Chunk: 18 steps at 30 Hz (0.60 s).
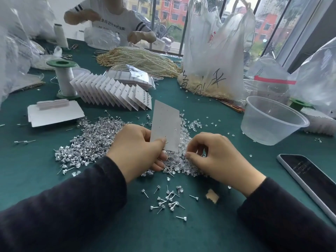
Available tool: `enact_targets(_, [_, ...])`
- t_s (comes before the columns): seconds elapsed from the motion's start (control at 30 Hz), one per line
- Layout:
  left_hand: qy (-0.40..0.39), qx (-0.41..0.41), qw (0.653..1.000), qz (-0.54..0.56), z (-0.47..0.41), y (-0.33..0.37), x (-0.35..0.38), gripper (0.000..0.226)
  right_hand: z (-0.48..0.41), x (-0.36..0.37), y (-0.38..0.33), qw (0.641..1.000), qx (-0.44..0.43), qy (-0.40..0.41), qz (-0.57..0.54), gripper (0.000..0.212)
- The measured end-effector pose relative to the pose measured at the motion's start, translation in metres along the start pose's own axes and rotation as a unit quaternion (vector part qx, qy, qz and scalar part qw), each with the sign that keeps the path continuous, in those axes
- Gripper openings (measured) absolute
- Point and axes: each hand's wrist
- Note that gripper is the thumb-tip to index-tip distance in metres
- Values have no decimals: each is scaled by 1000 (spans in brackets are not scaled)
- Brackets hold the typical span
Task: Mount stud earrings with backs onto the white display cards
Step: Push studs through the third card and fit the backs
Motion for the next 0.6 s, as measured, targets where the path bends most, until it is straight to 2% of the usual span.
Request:
enact_targets(0.1, [2,-1,1000,2,-1,0,-1,22,0,-15,6,1000,17,5,14,18])
enact_targets(0.17, [3,-2,1000,6,-2,0,-2,20,2,-33,13,999,40,-17,23,12])
enact_targets(0.23, [5,-1,1000,7,-2,0,-2,20,5,-47,17,994,60,-93,19,5])
enact_targets(0.33, [8,-1,1000,4,-3,0,-2,20,9,-49,14,982,71,-173,28,20])
enact_targets(0.4, [8,0,1000,1,-3,-1,-3,19,9,-44,10,983,51,-167,58,23])
enact_targets(0.6, [8,3,1000,-3,-4,-1,-3,19,10,-27,2,985,-15,-135,102,16])
Point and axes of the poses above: each hand's wrist, its own z-axis away from the middle knuckle, its own x-axis out of the palm, y = z × x, and after that the axes turned 2 degrees about z, right-handed
